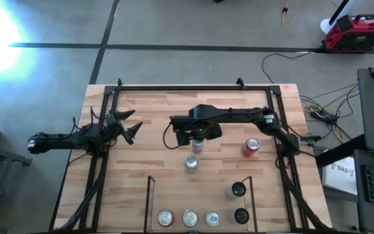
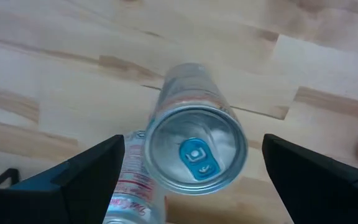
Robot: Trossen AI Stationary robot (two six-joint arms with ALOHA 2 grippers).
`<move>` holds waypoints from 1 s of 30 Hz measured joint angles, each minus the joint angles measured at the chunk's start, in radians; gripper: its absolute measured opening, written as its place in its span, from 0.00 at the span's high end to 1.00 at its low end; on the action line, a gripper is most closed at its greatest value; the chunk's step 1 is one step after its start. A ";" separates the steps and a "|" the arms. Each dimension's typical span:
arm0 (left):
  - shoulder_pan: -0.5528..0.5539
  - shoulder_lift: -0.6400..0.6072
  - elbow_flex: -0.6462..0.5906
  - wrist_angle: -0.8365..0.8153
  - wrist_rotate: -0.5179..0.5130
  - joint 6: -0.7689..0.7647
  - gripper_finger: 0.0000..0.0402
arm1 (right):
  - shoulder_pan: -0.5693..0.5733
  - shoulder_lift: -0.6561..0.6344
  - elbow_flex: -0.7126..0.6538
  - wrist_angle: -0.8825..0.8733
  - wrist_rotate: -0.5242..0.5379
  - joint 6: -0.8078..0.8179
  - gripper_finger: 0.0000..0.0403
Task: Place canned beverage on shelf
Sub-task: Put the blue soda can on the shelf aligned with the other blue soda can
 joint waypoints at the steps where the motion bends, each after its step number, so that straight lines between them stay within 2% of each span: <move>1: 0.000 0.000 0.000 0.000 0.000 0.000 0.14 | 0.002 0.004 -0.002 -0.004 -0.003 0.000 0.09; 12: 0.000 0.000 0.000 0.000 0.000 0.000 0.14 | 0.001 0.024 -0.043 -0.008 -0.021 0.035 0.12; 20: 0.000 0.001 0.000 0.000 0.000 0.000 0.14 | 0.001 0.024 -0.075 0.037 -0.021 0.053 0.25; 27: 0.000 0.001 0.000 0.000 0.000 0.000 0.14 | 0.004 0.024 -0.076 0.051 -0.021 0.057 0.45; 30: 0.000 0.001 0.000 0.000 0.000 0.000 0.14 | 0.012 0.023 -0.076 0.051 -0.017 0.079 0.45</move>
